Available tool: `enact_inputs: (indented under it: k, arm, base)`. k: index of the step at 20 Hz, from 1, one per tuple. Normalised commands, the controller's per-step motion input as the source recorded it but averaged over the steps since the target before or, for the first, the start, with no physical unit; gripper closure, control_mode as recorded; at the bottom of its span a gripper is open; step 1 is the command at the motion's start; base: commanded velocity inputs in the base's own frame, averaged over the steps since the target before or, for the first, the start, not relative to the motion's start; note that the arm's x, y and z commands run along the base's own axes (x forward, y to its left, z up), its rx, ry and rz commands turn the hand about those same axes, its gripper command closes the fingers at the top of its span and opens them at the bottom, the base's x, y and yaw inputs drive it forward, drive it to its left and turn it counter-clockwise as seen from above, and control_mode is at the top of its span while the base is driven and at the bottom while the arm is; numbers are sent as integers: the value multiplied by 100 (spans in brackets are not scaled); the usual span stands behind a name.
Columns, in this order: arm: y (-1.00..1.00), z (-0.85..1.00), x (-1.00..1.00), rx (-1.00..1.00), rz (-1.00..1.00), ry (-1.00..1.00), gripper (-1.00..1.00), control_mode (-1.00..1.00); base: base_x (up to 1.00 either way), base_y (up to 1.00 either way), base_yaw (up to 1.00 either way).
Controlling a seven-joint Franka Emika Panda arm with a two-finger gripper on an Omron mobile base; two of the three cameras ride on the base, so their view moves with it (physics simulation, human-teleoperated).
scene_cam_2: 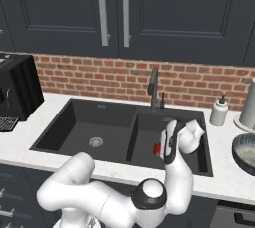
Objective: Pick the bell pepper from the sink and place it in the bowl. Then pick the bowl and place it in the microwave. Then close the microwave door and press the start button.
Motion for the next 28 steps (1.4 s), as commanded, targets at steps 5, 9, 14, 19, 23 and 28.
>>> enact_inputs:
  k: [5, 9, 14, 19, 23, 28]
  arm:
    - [-30, 84, -48, 1, 0, 0, 100, -100]
    - [-23, 91, -13, 0, 0, 1, 100, -100]
    - [-45, 78, -19, -8, 3, 1, 100, -100]
    - [-52, 49, -35, -25, 8, 0, 100, -100]
    - [-24, 27, -41, -45, 5, -6, 100, -100]
    - [-46, 33, -32, -47, 7, -7, 100, -100]
  base:
    - [0, 0, 0]
    - [0, 0, 0]
    - [0, 0, 0]
    - [0, 0, 0]
    - [0, 0, 0]
    - [0, 0, 0]
